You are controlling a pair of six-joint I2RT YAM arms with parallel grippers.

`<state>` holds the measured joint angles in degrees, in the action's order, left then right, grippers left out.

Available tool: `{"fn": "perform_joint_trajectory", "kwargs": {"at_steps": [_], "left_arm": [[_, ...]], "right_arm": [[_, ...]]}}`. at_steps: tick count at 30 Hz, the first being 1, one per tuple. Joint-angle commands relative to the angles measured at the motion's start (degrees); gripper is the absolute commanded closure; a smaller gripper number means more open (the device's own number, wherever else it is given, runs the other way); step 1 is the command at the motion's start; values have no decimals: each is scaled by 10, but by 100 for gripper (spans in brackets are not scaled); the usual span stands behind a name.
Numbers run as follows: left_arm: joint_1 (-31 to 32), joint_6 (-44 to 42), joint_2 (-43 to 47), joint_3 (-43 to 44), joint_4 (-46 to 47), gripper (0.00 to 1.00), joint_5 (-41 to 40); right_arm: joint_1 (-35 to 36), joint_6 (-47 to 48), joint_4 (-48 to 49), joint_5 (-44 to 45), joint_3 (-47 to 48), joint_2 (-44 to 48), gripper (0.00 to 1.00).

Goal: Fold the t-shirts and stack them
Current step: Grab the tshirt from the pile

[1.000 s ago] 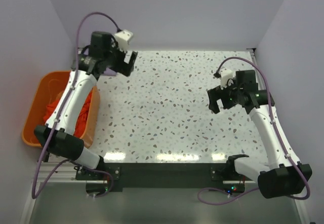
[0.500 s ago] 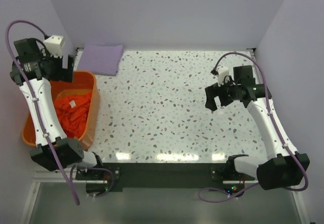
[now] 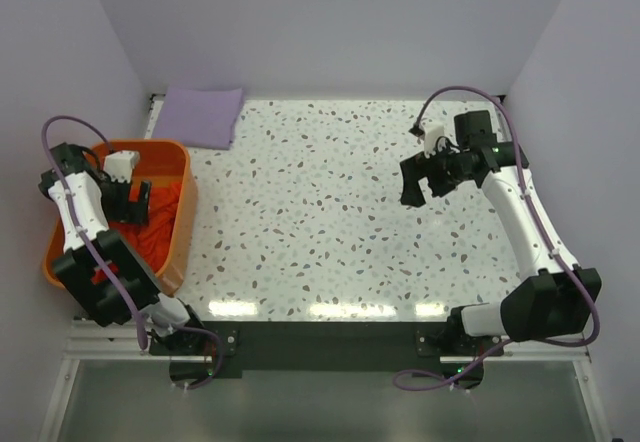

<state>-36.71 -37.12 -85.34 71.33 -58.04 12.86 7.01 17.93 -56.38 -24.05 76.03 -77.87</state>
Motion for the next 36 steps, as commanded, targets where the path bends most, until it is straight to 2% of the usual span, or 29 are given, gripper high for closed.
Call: {"fn": "perform_joint_trajectory", "kwargs": {"at_steps": [1,6,13,14,15,17,18,21,26,29,36], "left_arm": [[-2,-25,-7,2,79,0,28],[1,-29,-32,-11,135,0,48],[22,-30,-67,-58,186,1,25],[23,-29,-70,-59,188,7,25],[23,-27,-74,-56,186,25,26],[23,-23,-75,-51,182,46,28],[23,-16,-70,-45,185,66,30],[22,3,-37,-22,183,100,44],[22,51,65,69,159,100,90],[22,97,118,139,186,100,98],[22,181,172,207,247,100,143]], "right_arm": [[-1,11,-21,-28,30,-4,2],[-1,17,-26,-32,30,-7,1],[-1,22,-29,-29,32,-11,1],[-1,22,-29,-29,32,-13,1],[-1,22,-29,-28,33,-13,1],[-1,22,-27,-27,33,-12,1],[-1,21,-27,-27,34,-14,1],[-2,20,-27,-33,38,-20,1],[-1,21,-35,-34,53,-29,1],[-1,25,-35,-33,55,-30,1],[-1,26,-27,-35,54,-29,1]]}}
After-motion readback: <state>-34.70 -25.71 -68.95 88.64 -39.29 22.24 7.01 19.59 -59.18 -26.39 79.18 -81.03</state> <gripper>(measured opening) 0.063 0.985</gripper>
